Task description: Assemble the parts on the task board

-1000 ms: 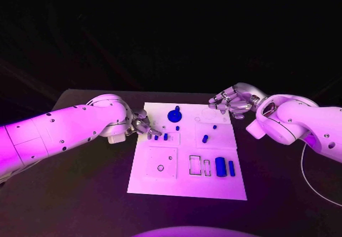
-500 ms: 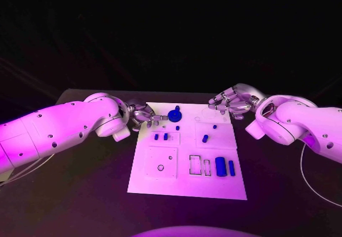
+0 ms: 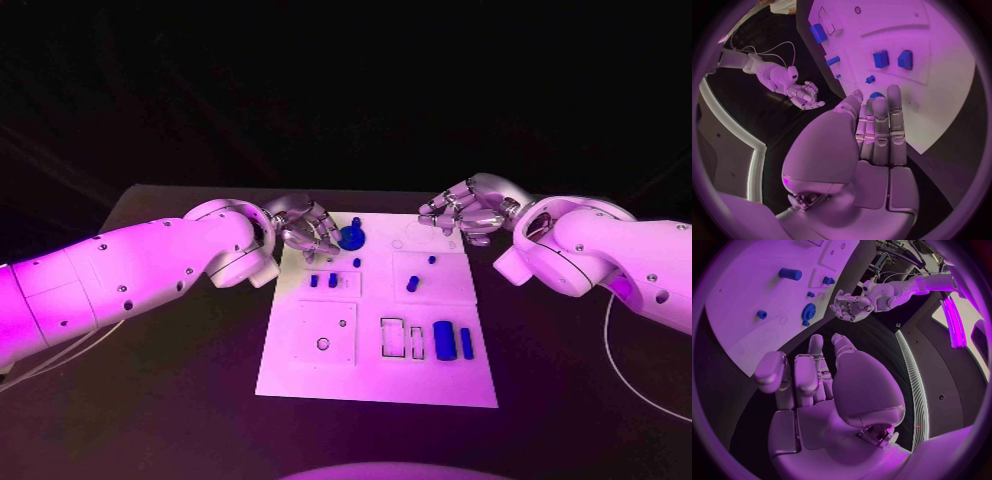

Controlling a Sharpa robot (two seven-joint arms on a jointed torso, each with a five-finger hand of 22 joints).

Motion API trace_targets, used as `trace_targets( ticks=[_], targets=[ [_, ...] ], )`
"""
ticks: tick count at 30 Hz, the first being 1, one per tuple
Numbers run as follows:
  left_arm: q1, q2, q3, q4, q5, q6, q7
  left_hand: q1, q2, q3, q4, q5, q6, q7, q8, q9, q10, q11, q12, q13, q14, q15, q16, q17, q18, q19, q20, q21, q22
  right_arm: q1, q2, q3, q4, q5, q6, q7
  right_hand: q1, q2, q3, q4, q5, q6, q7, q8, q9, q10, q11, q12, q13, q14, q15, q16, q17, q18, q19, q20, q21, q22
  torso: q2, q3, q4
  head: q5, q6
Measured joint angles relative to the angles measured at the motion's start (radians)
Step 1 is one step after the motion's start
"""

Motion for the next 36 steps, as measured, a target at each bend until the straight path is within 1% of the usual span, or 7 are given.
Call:
trace_targets(
  ticks=[4, 12, 15, 23, 26, 30, 36],
  targets=[
    [-0.016, 0.031, -0.003, -0.012, -0.090, -0.025, 0.066, 0.023, -0.040, 0.080, -0.015, -0.006, 0.058, 0.017, -0.091, -0.093, 0.027, 0.024, -0.147, -0.156, -0.018, 0.016, -0.130, -0.116, 0.000, -0.004, 0.016, -0.064, -0.047, 0.000, 0.002, 0.000, 0.000, 0.001, 0.000, 0.001, 0.000, 0.000, 0.000, 0.000, 0.000, 0.000, 0.000, 0.000, 0.000, 0.000, 0.000, 0.000, 0.000, 0.000, 0.000, 0.000, 0.000, 0.000, 0.000, 0.000, 0.000, 0.000, 0.000, -0.0002, -0.0005, -0.003, 0.003],
    [-0.033, 0.081, -0.004, -0.048, -0.276, -0.044, 0.107, -0.003, -0.072, 0.106, -0.025, -0.010, 0.118, 0.012, -0.172, -0.169, 0.032, 0.029, -0.246, -0.277, 0.046, 0.012, -0.137, -0.153, 0.000, 0.053, 0.020, -0.086, -0.071, -0.001, 0.003, 0.000, 0.000, 0.002, 0.002, 0.002, 0.000, 0.000, 0.000, 0.000, 0.000, 0.000, 0.000, 0.000, 0.000, -0.002, -0.002, 0.000, 0.000, 0.000, 0.000, 0.000, 0.000, 0.000, 0.000, 0.000, 0.000, 0.000, 0.000, 0.0006, -0.0012, -0.011, 0.010],
    [-0.037, 0.098, -0.004, -0.061, -0.336, -0.039, 0.101, -0.018, -0.078, 0.106, -0.025, -0.012, 0.140, 0.005, -0.191, -0.187, 0.048, 0.027, -0.257, -0.304, 0.114, 0.008, -0.014, -0.059, 0.000, 0.096, 0.018, -0.067, -0.066, -0.001, 0.004, 0.000, 0.000, 0.002, 0.003, 0.003, 0.000, 0.000, 0.000, 0.000, 0.000, 0.000, 0.000, 0.000, 0.000, -0.002, -0.002, 0.000, 0.000, 0.000, 0.000, -0.002, 0.000, 0.000, 0.000, 0.000, 0.000, 0.000, 0.000, 0.0006, -0.0012, -0.012, 0.011],
    [-0.043, 0.126, -0.004, -0.084, -0.443, -0.028, 0.068, -0.054, -0.078, 0.082, -0.010, -0.033, 0.176, 0.000, -0.226, -0.218, 0.059, 0.024, -0.260, -0.346, 0.190, 0.007, 0.202, 0.117, 0.000, 0.159, 0.015, -0.035, -0.041, -0.001, 0.004, 0.000, -0.002, 0.003, 0.005, 0.004, 0.000, 0.000, 0.000, 0.000, 0.000, 0.000, 0.000, 0.000, 0.000, -0.002, -0.002, 0.000, 0.000, 0.000, 0.000, -0.004, 0.000, 0.000, 0.000, 0.000, -0.004, -0.002, 0.000, 0.0009, -0.0012, -0.015, 0.011],
    [-0.044, 0.134, -0.004, -0.090, -0.467, -0.027, 0.056, -0.058, -0.074, 0.082, -0.009, -0.033, 0.195, -0.005, -0.236, -0.229, 0.073, 0.020, -0.260, -0.360, 0.232, 0.003, 0.312, 0.213, 0.000, 0.216, 0.012, 0.095, 0.065, -0.001, 0.005, 0.000, -0.002, 0.004, 0.006, 0.004, 0.000, 0.000, 0.000, 0.000, 0.000, 0.000, 0.000, 0.000, 0.000, -0.002, -0.002, 0.000, 0.000, 0.000, 0.000, -0.004, 0.000, 0.000, 0.000, 0.000, -0.004, -0.002, 0.000, 0.0010, -0.0010, -0.015, 0.011],
    [-0.044, 0.143, -0.004, -0.094, -0.489, -0.026, 0.043, -0.058, -0.074, 0.082, -0.009, -0.033, 0.210, -0.009, -0.248, -0.238, 0.095, 0.017, -0.262, -0.374, 0.267, -0.003, 0.404, 0.300, -0.021, 0.268, 0.009, 0.236, 0.183, -0.001, 0.005, 0.000, -0.002, 0.004, 0.006, 0.005, 0.000, 0.000, 0.000, 0.000, 0.000, 0.000, 0.000, 0.000, 0.000, -0.002, -0.002, 0.000, 0.000, 0.000, 0.000, -0.004, 0.000, 0.000, 0.000, 0.000, -0.004, -0.002, 0.000, 0.0010, -0.0006, -0.016, 0.011],
    [-0.044, 0.158, -0.004, -0.103, -0.515, -0.021, 0.028, -0.051, -0.067, 0.086, -0.012, -0.033, 0.230, -0.015, -0.257, -0.246, 0.119, 0.011, -0.271, -0.390, 0.281, -0.007, 0.477, 0.370, -0.047, 0.307, 0.002, 0.375, 0.302, -0.001, 0.007, 0.000, -0.002, 0.005, 0.007, 0.005, 0.000, 0.000, 0.000, 0.000, 0.000, 0.000, 0.000, 0.000, 0.000, -0.002, -0.002, 0.000, 0.000, 0.000, 0.000, -0.004, 0.000, 0.000, 0.000, 0.000, -0.004, -0.002, 0.000, 0.0009, -0.0005, -0.017, 0.011]
  ],
)
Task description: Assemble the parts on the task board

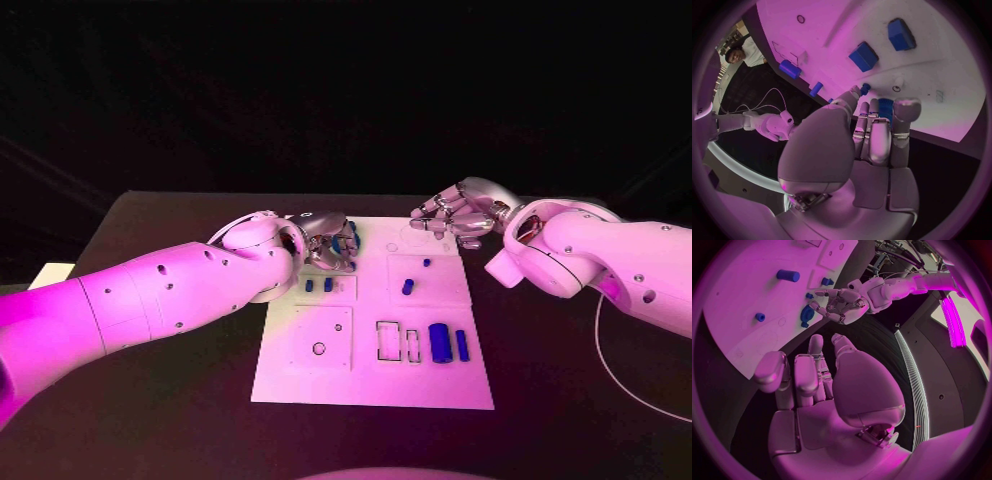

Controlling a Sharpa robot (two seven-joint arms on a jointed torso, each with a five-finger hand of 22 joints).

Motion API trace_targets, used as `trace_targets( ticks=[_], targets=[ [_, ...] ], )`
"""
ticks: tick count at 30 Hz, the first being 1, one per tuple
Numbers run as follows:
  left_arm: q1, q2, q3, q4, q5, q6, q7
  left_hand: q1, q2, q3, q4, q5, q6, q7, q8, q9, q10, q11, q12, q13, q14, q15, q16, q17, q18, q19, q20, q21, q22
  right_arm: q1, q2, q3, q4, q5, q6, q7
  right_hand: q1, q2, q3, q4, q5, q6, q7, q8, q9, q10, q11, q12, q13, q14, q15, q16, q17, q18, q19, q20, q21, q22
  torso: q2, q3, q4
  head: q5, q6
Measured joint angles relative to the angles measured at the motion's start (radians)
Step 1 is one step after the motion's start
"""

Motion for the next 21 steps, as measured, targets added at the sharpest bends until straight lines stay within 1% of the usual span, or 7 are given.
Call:
trace_targets(
  ticks=[5, 6, 7, 9, 14, 19, 21],
  targets=[
    [0.000, 0.009, 0.000, -0.005, -0.017, 0.011, -0.010, 0.004, 0.004, 0.014, -0.001, 0.000, 0.013, -0.001, -0.006, -0.004, 0.017, -0.007, -0.006, -0.008, 0.003, -0.003, 0.010, 0.008, 0.000, 0.021, -0.003, 0.062, 0.053, 0.000, 0.001, 0.000, 0.000, 0.000, 0.000, 0.000, 0.000, 0.000, 0.000, 0.000, 0.000, 0.000, 0.000, 0.000, 0.000, 0.000, 0.000, 0.000, -0.001, 0.000, 0.000, 0.000, 0.000, 0.000, 0.000, 0.000, 0.000, 0.000, 0.000, 0.0000, 0.0000, -0.001, -0.001],
    [0.000, 0.010, 0.000, -0.005, -0.019, 0.013, -0.011, 0.004, 0.004, 0.017, 0.000, 0.000, 0.014, 0.000, -0.007, -0.005, 0.021, -0.004, -0.006, -0.010, 0.003, -0.003, 0.010, 0.007, -0.001, 0.021, -0.004, 0.074, 0.063, 0.000, 0.001, 0.000, 0.000, 0.000, 0.000, 0.001, 0.000, 0.000, 0.000, 0.000, 0.000, 0.000, 0.000, 0.000, 0.000, 0.000, 0.000, 0.000, -0.001, 0.000, 0.000, 0.000, 0.000, 0.000, 0.000, 0.000, 0.000, 0.000, 0.000, -0.0001, 0.0000, -0.002, -0.001],
    [0.000, 0.011, 0.000, -0.006, -0.021, 0.015, -0.012, 0.004, 0.004, 0.020, -0.001, 0.000, 0.015, 0.000, -0.010, -0.006, 0.026, -0.005, -0.006, -0.012, 0.003, -0.003, 0.010, 0.005, -0.014, 0.022, -0.004, 0.083, 0.071, 0.000, 0.001, 0.000, 0.000, 0.000, 0.001, 0.001, 0.000, 0.000, 0.000, 0.000, 0.000, 0.000, 0.000, 0.000, 0.000, 0.000, 0.000, 0.000, -0.001, 0.000, 0.000, 0.000, 0.000, 0.000, 0.000, 0.000, 0.000, 0.000, 0.000, -0.0001, 0.0000, -0.002, -0.002],
    [0.000, 0.012, 0.000, -0.006, -0.024, 0.019, -0.014, 0.004, 0.004, 0.020, -0.001, 0.000, 0.018, -0.003, -0.010, -0.006, 0.026, -0.005, -0.010, -0.013, 0.003, -0.003, 0.010, 0.001, -0.015, 0.025, -0.007, 0.090, 0.077, 0.000, 0.001, 0.000, 0.000, 0.001, 0.001, 0.001, 0.000, 0.000, 0.000, 0.000, 0.000, 0.000, 0.000, 0.000, 0.000, 0.000, 0.000, 0.000, -0.001, 0.000, 0.000, 0.000, 0.000, 0.000, 0.000, 0.000, 0.000, 0.000, 0.000, -0.0002, 0.0000, -0.003, -0.002],
    [0.000, 0.018, 0.000, -0.010, -0.032, 0.030, -0.020, 0.004, 0.004, 0.025, -0.001, 0.000, 0.020, -0.001, -0.010, -0.007, 0.029, -0.009, -0.011, -0.015, 0.003, -0.003, 0.010, -0.003, -0.015, 0.029, -0.004, 0.104, 0.091, 0.000, 0.001, 0.000, 0.000, 0.001, 0.001, 0.001, 0.000, 0.000, 0.000, 0.000, 0.000, 0.000, 0.000, 0.000, 0.000, 0.000, 0.000, 0.000, -0.001, 0.000, 0.000, 0.000, 0.000, 0.000, 0.000, 0.000, 0.000, 0.000, 0.000, -0.0002, 0.0005, -0.006, -0.003],
    [-0.001, 0.026, 0.000, -0.017, -0.041, 0.043, -0.029, 0.004, 0.004, 0.032, -0.002, 0.000, 0.028, -0.006, -0.015, -0.009, 0.036, -0.009, -0.016, -0.020, 0.003, -0.003, 0.010, -0.005, -0.015, 0.032, -0.007, 0.115, 0.105, 0.000, 0.002, 0.000, 0.001, 0.001, 0.001, 0.001, 0.000, 0.000, 0.000, 0.000, 0.000, 0.000, 0.000, 0.000, 0.000, 0.000, 0.000, 0.000, -0.001, 0.000, 0.000, 0.000, 0.000, 0.000, 0.000, 0.000, 0.000, 0.000, 0.000, -0.0002, 0.0005, -0.006, -0.005],
    [-0.002, 0.029, 0.000, -0.019, -0.045, 0.049, -0.033, 0.004, 0.004, 0.038, -0.003, 0.000, 0.032, -0.003, -0.015, -0.010, 0.045, -0.011, -0.022, -0.022, 0.003, -0.003, 0.010, -0.005, -0.015, 0.032, -0.007, 0.122, 0.109, 0.000, 0.002, 0.000, 0.001, 0.001, 0.001, 0.001, 0.004, 0.004, 0.000, 0.000, 0.000, 0.000, 0.000, 0.000, 0.000, 0.000, 0.000, 0.000, -0.001, 0.000, 0.000, 0.000, 0.000, 0.000, 0.000, 0.000, 0.000, 0.000, 0.000, -0.0002, 0.0005, -0.006, -0.006]
  ],
)
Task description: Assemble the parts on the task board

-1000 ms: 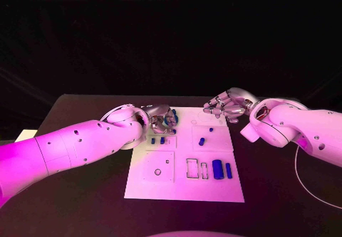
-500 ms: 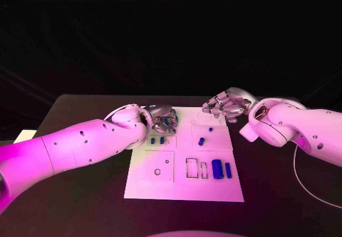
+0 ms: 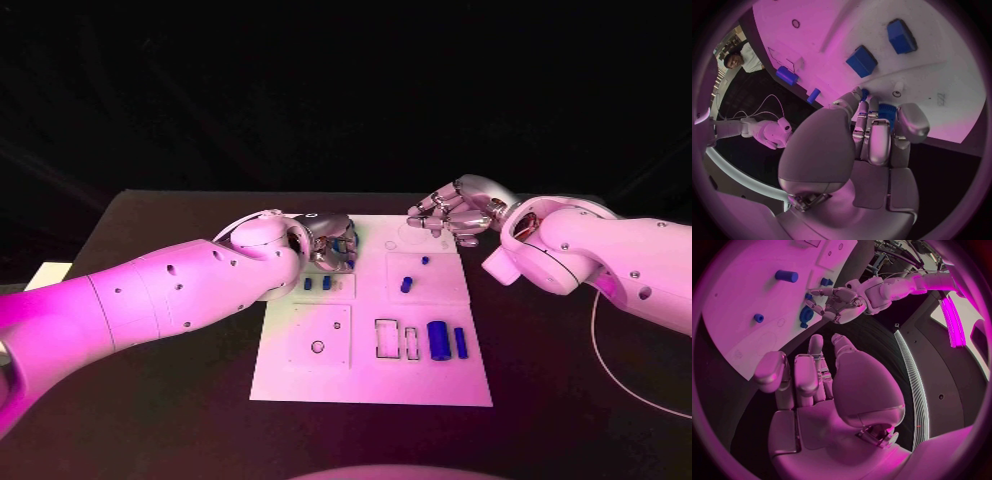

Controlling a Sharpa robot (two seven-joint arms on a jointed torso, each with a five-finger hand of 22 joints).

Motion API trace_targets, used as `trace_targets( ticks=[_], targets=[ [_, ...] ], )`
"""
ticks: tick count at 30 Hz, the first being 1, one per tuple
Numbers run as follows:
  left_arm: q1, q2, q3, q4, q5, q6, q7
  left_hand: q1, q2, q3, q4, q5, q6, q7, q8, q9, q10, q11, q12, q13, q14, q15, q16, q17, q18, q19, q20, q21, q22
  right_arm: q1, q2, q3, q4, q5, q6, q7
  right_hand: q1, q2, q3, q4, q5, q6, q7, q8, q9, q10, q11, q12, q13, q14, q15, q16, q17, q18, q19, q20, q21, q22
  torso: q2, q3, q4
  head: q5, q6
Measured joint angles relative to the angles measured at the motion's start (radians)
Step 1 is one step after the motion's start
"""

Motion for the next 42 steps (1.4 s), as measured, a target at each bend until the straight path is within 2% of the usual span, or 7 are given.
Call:
trace_targets(
  ticks=[14, 19, 20, 26, 30, 35, 42],
  targets=[
    [-0.002, 0.017, 0.004, -0.016, -0.018, 0.011, -0.005, 0.013, 0.013, 0.058, -0.019, 0.000, 0.039, 0.000, -0.012, -0.005, 0.055, -0.004, -0.032, -0.015, 0.003, -0.003, 0.004, -0.007, 0.000, 0.004, -0.004, 0.040, 0.039, 0.000, 0.000, 0.000, 0.001, 0.000, 0.001, 0.001, 0.001, 0.001, 0.000, 0.000, 0.000, 0.000, 0.000, 0.000, 0.000, 0.000, 0.000, 0.000, 0.000, 0.000, 0.000, 0.000, 0.000, 0.000, 0.000, 0.000, 0.000, 0.000, 0.000, 0.0000, -0.0003, -0.002, -0.003],
    [-0.004, 0.017, 0.005, -0.016, -0.021, 0.008, -0.004, 0.030, 0.030, 0.101, -0.043, -0.006, 0.059, 0.002, -0.018, -0.008, 0.092, -0.009, -0.043, -0.014, 0.003, -0.011, 0.010, -0.006, 0.000, 0.007, -0.007, 0.054, 0.055, 0.000, 0.000, 0.000, 0.001, 0.000, 0.001, 0.001, 0.001, 0.001, 0.000, 0.000, 0.004, 0.000, 0.000, 0.000, 0.000, 0.000, 0.000, 0.000, -0.001, 0.000, 0.000, 0.000, 0.000, 0.000, 0.000, 0.000, 0.000, 0.000, 0.000, 0.0000, 0.0000, -0.003, -0.006],
    [-0.004, 0.017, 0.005, -0.016, -0.021, 0.007, -0.003, 0.033, 0.033, 0.111, -0.050, -0.006, 0.063, 0.002, -0.020, -0.009, 0.095, -0.012, -0.047, -0.012, 0.003, -0.011, 0.010, -0.006, -0.010, 0.007, -0.007, 0.059, 0.058, 0.000, 0.000, 0.000, 0.001, 0.000, 0.001, 0.001, 0.001, 0.001, 0.000, 0.000, 0.004, 0.000, 0.000, 0.000, 0.000, 0.000, 0.000, 0.000, -0.001, 0.000, 0.000, 0.000, 0.000, 0.000, 0.000, 0.000, 0.000, 0.000, 0.000, 0.0001, 0.0000, -0.003, -0.006],
    [-0.008, 0.009, 0.005, -0.007, -0.021, -0.005, 0.001, 0.037, 0.029, 0.157, -0.078, -0.009, 0.079, 0.010, -0.029, -0.009, 0.116, -0.005, -0.072, -0.009, 0.003, -0.011, 0.015, -0.006, -0.012, 0.007, -0.007, 0.071, 0.073, 0.000, 0.000, 0.000, 0.001, 0.000, 0.001, 0.001, 0.001, 0.001, 0.000, 0.000, 0.004, 0.000, 0.000, 0.000, 0.000, 0.000, 0.000, 0.000, -0.001, 0.000, 0.000, 0.000, 0.000, 0.000, 0.000, 0.000, 0.000, 0.000, 0.000, 0.0000, 0.0000, -0.004, -0.005],
    [-0.013, -0.010, 0.009, 0.014, -0.020, -0.014, 0.004, 0.022, 0.014, 0.189, -0.095, -0.009, 0.084, 0.013, -0.043, -0.013, 0.123, 0.000, -0.099, -0.004, 0.003, -0.011, 0.015, -0.007, -0.012, 0.007, -0.007, 0.080, 0.083, 0.000, 0.001, 0.000, 0.001, 0.000, 0.001, 0.001, 0.001, 0.001, 0.000, 0.000, 0.004, 0.000, 0.000, 0.000, 0.000, 0.000, 0.000, 0.000, -0.001, 0.000, 0.000, 0.000, 0.000, 0.000, 0.000, 0.000, 0.000, 0.000, 0.000, -0.0001, 0.0000, -0.004, -0.003],
    [-0.010, -0.041, 0.023, 0.049, -0.010, -0.025, 0.006, 0.018, 0.010, 0.197, -0.099, -0.009, 0.088, 0.016, -0.047, -0.015, 0.125, 0.000, -0.106, -0.004, 0.003, -0.011, 0.015, -0.009, -0.012, 0.007, -0.007, 0.082, 0.087, 0.000, 0.001, 0.000, 0.000, 0.000, 0.001, 0.001, 0.001, 0.001, 0.000, 0.000, 0.004, 0.000, 0.000, 0.000, 0.000, 0.000, 0.000, 0.000, -0.001, 0.000, 0.000, 0.000, 0.000, 0.000, 0.000, 0.000, 0.000, 0.000, -0.001, -0.0001, 0.0005, -0.005, -0.001],
    [0.018, -0.104, 0.031, 0.088, 0.034, -0.026, 0.007, 0.013, 0.004, 0.205, -0.104, -0.009, 0.088, 0.016, -0.051, -0.017, 0.129, -0.003, -0.118, -0.004, 0.003, -0.011, 0.015, -0.012, -0.012, 0.007, -0.007, 0.086, 0.091, 0.000, 0.003, 0.000, -0.002, 0.000, 0.002, 0.001, 0.001, 0.001, 0.000, 0.000, 0.004, 0.000, 0.000, 0.000, 0.000, 0.000, 0.000, 0.000, -0.001, 0.000, 0.000, 0.000, 0.000, 0.000, 0.000, 0.000, 0.000, 0.000, -0.002, 0.0005, 0.0017, -0.005, 0.002]
  ],
)
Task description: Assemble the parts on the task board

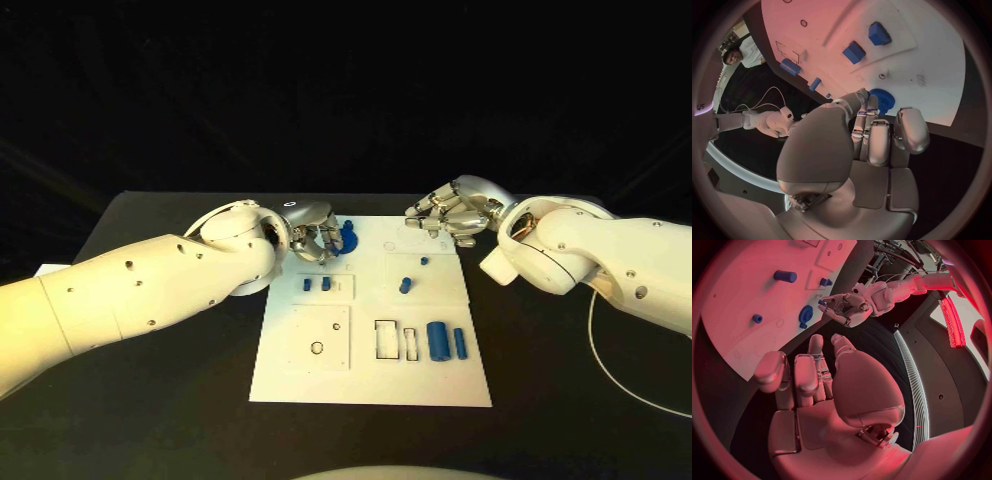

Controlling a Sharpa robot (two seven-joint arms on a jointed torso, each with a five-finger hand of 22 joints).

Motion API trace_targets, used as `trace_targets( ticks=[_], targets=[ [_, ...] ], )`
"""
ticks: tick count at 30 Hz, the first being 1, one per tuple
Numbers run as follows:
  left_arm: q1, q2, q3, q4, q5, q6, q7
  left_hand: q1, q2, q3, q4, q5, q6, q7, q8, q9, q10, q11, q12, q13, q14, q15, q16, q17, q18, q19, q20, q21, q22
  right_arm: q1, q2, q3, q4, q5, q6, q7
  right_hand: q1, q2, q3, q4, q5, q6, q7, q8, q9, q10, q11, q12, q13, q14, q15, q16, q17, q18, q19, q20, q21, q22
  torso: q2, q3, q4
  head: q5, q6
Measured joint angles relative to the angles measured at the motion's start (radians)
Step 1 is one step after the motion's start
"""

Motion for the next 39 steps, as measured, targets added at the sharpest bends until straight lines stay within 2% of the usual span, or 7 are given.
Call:
trace_targets(
  ticks=[7, 12, 25, 39],
  targets=[
    [0.005, -0.046, 0.000, 0.012, 0.037, 0.009, 0.001, -0.009, 0.000, 0.002, -0.003, 0.000, 0.000, 0.000, -0.004, -0.002, 0.003, 0.003, -0.004, 0.000, 0.000, 0.000, 0.000, -0.001, 0.000, 0.001, 0.001, 0.000, 0.002, 0.000, 0.001, 0.000, -0.002, 0.000, 0.000, 0.000, 0.000, 0.000, 0.000, 0.000, 0.000, 0.000, 0.000, 0.000, 0.000, 0.000, 0.000, 0.000, 0.000, 0.000, 0.000, 0.000, 0.000, 0.000, 0.000, 0.000, 0.000, 0.000, -0.001, -0.0008, 0.0032, -0.001, 0.001],
    [0.005, -0.060, -0.001, 0.010, 0.055, 0.020, 0.001, -0.009, -0.001, 0.005, -0.005, 0.000, 0.000, 0.000, -0.005, -0.002, 0.003, 0.003, -0.006, 0.000, 0.000, 0.000, 0.000, -0.002, 0.000, 0.004, 0.004, 0.004, 0.003, 0.000, 0.001, 0.000, -0.003, 0.000, 0.001, 0.000, 0.000, 0.000, 0.000, 0.000, 0.000, 0.000, 0.000, 0.000, 0.000, 0.000, 0.000, 0.000, 0.000, 0.000, 0.000, 0.000, 0.000, 0.000, 0.000, 0.000, 0.000, 0.000, -0.001, -0.0011, 0.0035, 0.002, 0.001],
    [-0.005, -0.050, -0.003, -0.005, 0.084, 0.049, 0.001, -0.009, -0.001, 0.011, -0.005, 0.000, -0.001, 0.000, -0.005, -0.003, 0.003, 0.003, -0.012, 0.000, 0.000, 0.000, 0.000, -0.004, 0.002, 0.003, 0.004, 0.004, 0.004, -0.001, 0.002, 0.000, -0.003, 0.000, 0.002, 0.000, 0.000, 0.000, 0.000, 0.000, 0.000, 0.000, 0.000, 0.000, 0.000, 0.000, 0.000, 0.000, 0.000, 0.000, 0.000, 0.000, 0.000, 0.000, 0.000, 0.000, 0.000, 0.000, 0.000, -0.0006, 0.0012, 0.007, 0.000],
    [-0.006, -0.037, -0.005, -0.017, 0.092, 0.066, 0.000, -0.017, -0.001, 0.011, -0.005, 0.000, 0.003, 0.003, -0.008, -0.005, 0.003, 0.003, -0.015, 0.000, 0.000, 0.000, 0.000, -0.007, 0.002, 0.003, 0.004, 0.004, 0.004, -0.002, 0.001, 0.000, -0.003, 0.000, 0.002, 0.000, 0.000, 0.000, 0.000, 0.000, 0.000, 0.000, 0.000, 0.000, 0.000, 0.000, 0.000, 0.000, 0.000, 0.000, 0.000, 0.000, 0.000, 0.000, 0.000, 0.000, 0.000, 0.000, 0.000, 0.0004, 0.0009, 0.007, -0.005]
  ],
)
